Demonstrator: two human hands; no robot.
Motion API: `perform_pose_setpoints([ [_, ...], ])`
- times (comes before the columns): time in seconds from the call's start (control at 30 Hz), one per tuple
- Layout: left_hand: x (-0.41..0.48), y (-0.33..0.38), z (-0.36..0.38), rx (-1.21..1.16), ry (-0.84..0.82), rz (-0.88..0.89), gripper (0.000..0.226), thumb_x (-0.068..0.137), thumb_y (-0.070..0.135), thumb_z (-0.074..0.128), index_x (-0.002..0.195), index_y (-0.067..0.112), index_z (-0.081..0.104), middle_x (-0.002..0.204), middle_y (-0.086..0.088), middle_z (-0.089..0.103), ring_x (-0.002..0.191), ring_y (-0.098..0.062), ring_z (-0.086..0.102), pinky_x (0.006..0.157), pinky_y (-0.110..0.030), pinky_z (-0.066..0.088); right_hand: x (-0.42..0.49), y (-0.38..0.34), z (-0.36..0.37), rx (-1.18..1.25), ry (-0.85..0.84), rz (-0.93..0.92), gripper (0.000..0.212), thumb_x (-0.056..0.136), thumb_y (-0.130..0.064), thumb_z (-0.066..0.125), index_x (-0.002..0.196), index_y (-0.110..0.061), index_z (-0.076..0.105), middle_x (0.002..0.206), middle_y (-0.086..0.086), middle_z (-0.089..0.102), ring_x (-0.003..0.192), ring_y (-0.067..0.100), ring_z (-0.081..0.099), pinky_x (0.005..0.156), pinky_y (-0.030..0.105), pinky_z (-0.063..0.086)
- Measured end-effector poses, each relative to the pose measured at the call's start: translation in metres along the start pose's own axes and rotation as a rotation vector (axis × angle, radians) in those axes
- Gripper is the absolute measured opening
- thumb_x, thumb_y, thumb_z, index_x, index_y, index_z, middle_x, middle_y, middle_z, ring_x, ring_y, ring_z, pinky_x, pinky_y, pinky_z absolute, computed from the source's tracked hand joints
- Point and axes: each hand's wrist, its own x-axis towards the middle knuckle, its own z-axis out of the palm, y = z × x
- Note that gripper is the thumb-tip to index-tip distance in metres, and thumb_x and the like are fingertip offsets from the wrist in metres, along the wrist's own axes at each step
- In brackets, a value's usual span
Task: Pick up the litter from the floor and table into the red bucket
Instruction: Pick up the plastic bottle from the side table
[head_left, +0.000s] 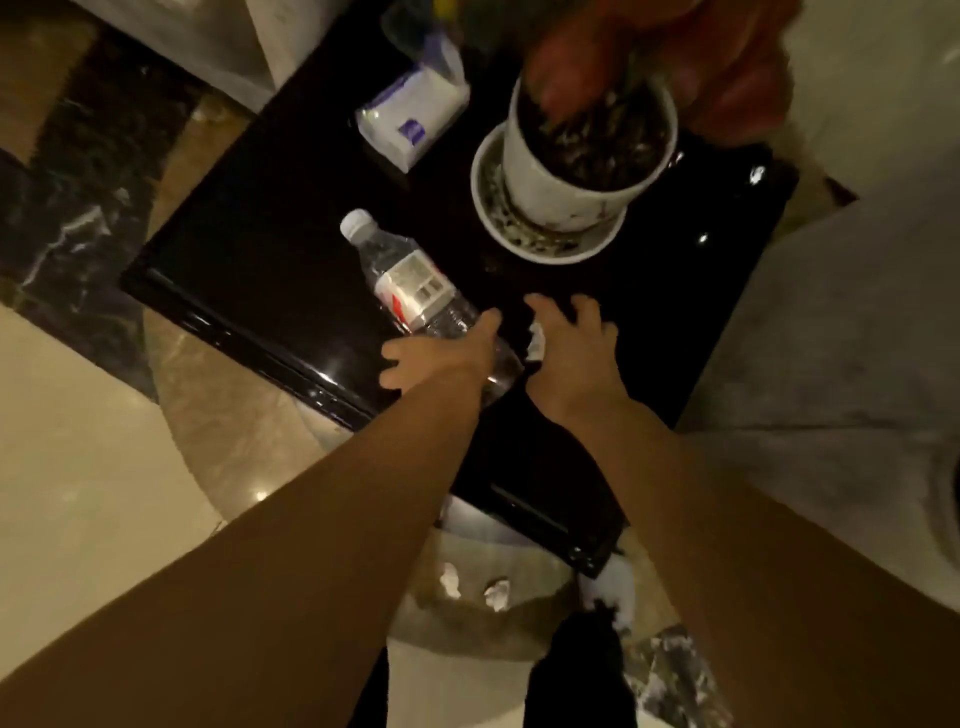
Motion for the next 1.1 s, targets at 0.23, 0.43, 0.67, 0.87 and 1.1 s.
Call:
perform_pose_setpoints([
  [0.23,0.014,-0.007,-0.008,-0.059,-0.169,0.079,0.097,0.048,0.049,0.084,0.127,0.010,0.043,0.118,-0.013,0.055,0.092,-0.030,0.063,0.071,-0.045,0.060,-0.006,-0.010,0.040,0.064,0.102,0.062,0.015,0.084,-0.002,0.063,0.093,-0.010,0.053,0.113,0.018,0.046,0.103,0.033,0.045,0.078,0.037,0.045],
  [0.43,-0.015,-0.046,-0.052,0.161,-0.249,0.359,0.070,0.046,0.029,0.079,0.109,0.013,0.053,0.096,-0.008,0.067,0.078,-0.023,0.066,0.066,-0.038,0.058,-0.070,0.009,0.008,0.132,0.082,0.136,0.024,0.082,-0.004,0.057,0.062,-0.015,0.049,0.070,0.009,0.055,0.061,0.024,0.053,0.053,0.031,0.045],
  [0.67,-0.133,-0.085,-0.079,0.381,-0.490,0.733,0.061,0.046,0.022,0.075,0.101,0.025,0.050,0.086,0.006,0.064,0.072,-0.009,0.064,0.053,-0.025,0.047,-0.186,0.036,-0.049,0.411,0.251,0.257,0.033,0.076,-0.011,0.057,0.047,-0.014,0.042,0.051,0.003,0.044,0.048,0.019,0.045,0.048,0.027,0.035],
  [0.87,-0.273,-0.143,-0.092,0.392,-0.671,0.944,0.044,0.046,0.023,0.075,0.084,0.034,0.055,0.076,0.007,0.067,0.061,-0.005,0.065,0.047,-0.017,0.047,-0.345,0.102,-0.097,0.438,0.428,0.375,0.023,0.078,-0.017,0.058,0.058,-0.017,0.049,0.066,0.005,0.051,0.064,0.023,0.051,0.056,0.026,0.038],
  [1.1,-0.478,-0.251,-0.122,0.405,-0.937,1.097,0.059,0.044,0.011,0.069,0.097,0.038,0.062,0.078,0.019,0.070,0.065,0.005,0.063,0.043,-0.011,0.045,-0.615,0.178,-0.158,0.322,0.662,0.529,0.032,0.082,-0.021,0.054,0.052,-0.015,0.046,0.061,0.006,0.051,0.068,0.029,0.051,0.063,0.029,0.039],
])
